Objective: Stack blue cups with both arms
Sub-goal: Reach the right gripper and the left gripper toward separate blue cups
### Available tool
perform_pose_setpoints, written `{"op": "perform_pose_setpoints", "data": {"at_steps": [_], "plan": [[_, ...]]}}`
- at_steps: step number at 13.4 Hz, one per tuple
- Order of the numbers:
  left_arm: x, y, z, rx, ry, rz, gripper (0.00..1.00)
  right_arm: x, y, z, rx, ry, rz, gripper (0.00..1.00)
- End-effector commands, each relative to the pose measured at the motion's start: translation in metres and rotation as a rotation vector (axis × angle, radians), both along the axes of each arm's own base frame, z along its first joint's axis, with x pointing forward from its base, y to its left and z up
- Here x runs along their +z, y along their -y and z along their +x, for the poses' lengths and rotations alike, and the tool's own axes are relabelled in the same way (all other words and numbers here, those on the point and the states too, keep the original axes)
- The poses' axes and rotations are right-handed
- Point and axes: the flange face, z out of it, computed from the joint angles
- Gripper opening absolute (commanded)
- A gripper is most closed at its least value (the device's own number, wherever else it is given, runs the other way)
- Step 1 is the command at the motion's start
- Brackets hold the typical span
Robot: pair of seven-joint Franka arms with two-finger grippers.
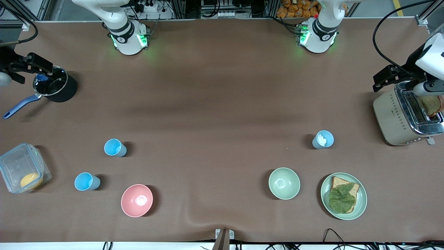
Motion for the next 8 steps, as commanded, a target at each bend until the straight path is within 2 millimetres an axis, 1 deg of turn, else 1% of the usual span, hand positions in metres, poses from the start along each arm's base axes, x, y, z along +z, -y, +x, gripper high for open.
{"op": "perform_pose_setpoints", "data": {"at_steps": [1, 3, 5, 6, 7, 8], "plan": [[0.007, -0.001, -0.007, -0.018, -0.006, -0.021, 1.0, 0.004, 0.0, -0.006, 0.01, 0.01, 0.001, 1.0], [0.006, -0.001, -0.008, -0.018, -0.017, -0.019, 1.0, 0.004, 0.002, -0.006, 0.007, 0.01, 0.001, 1.0], [0.001, -0.004, -0.003, -0.02, -0.022, -0.006, 1.0, 0.002, 0.002, -0.005, 0.007, 0.007, 0.0, 1.0], [-0.012, -0.006, 0.004, -0.019, -0.045, -0.014, 1.0, 0.002, 0.003, -0.005, 0.005, 0.006, -0.002, 1.0], [-0.028, -0.003, 0.013, -0.026, -0.072, -0.023, 1.0, 0.002, 0.002, -0.004, 0.005, 0.001, -0.002, 1.0], [-0.039, 0.002, 0.017, -0.035, -0.078, -0.023, 1.0, 0.001, 0.002, -0.003, 0.007, 0.001, -0.002, 1.0]]}}
